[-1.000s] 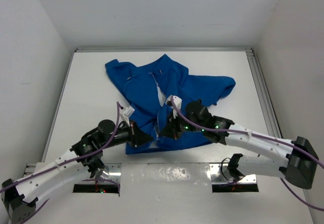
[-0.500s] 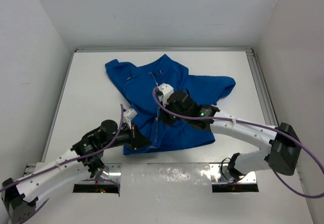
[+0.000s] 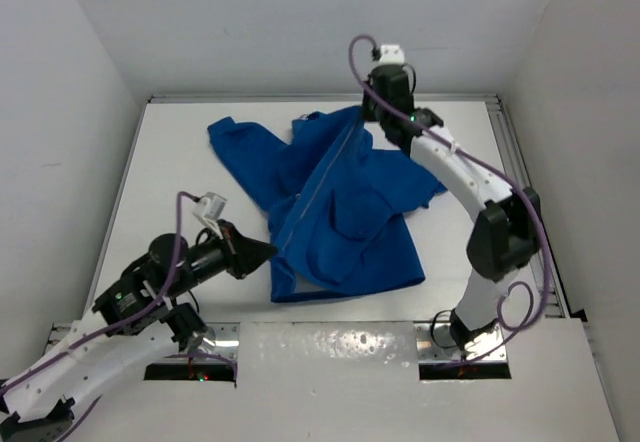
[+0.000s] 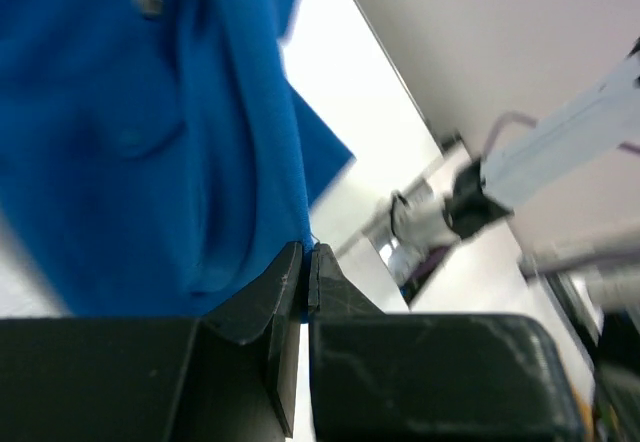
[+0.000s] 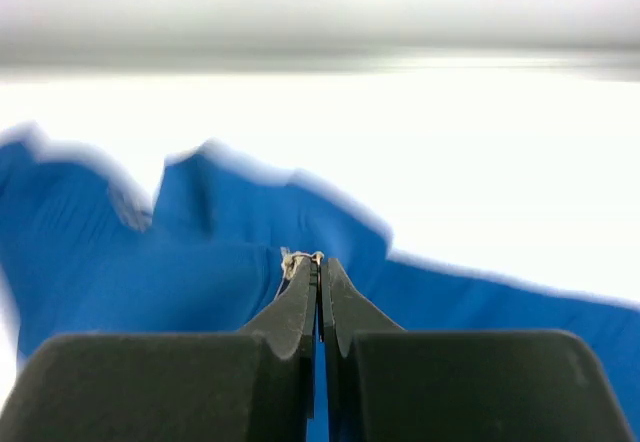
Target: Zip up the jacket
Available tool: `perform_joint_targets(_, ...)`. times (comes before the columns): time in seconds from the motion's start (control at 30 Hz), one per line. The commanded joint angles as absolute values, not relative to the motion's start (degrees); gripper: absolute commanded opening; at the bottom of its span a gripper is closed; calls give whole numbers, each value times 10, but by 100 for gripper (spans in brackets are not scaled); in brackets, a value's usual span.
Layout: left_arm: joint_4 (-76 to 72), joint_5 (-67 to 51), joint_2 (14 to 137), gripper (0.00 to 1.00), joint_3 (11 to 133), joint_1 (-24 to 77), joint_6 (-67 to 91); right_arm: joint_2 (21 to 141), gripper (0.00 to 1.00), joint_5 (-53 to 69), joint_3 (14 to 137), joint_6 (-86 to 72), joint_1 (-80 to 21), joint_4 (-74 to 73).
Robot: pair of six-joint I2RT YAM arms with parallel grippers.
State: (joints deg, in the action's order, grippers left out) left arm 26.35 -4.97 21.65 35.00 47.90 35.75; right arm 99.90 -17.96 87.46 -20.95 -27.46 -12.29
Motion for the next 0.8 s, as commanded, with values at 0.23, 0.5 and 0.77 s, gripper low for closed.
perform_joint_targets(0.23,445,142,125,0,461,483,362,1154,0,-440,1213,-88,-161,-82)
perform_joint_targets(0.5,488,231,91,0,499,483,375,1115,0,-435,1218,-108,-113,-84)
perform_joint_targets(0.77,476,244,104,0,512,483,373,1046,0,-418,1162,-129,-84,-76)
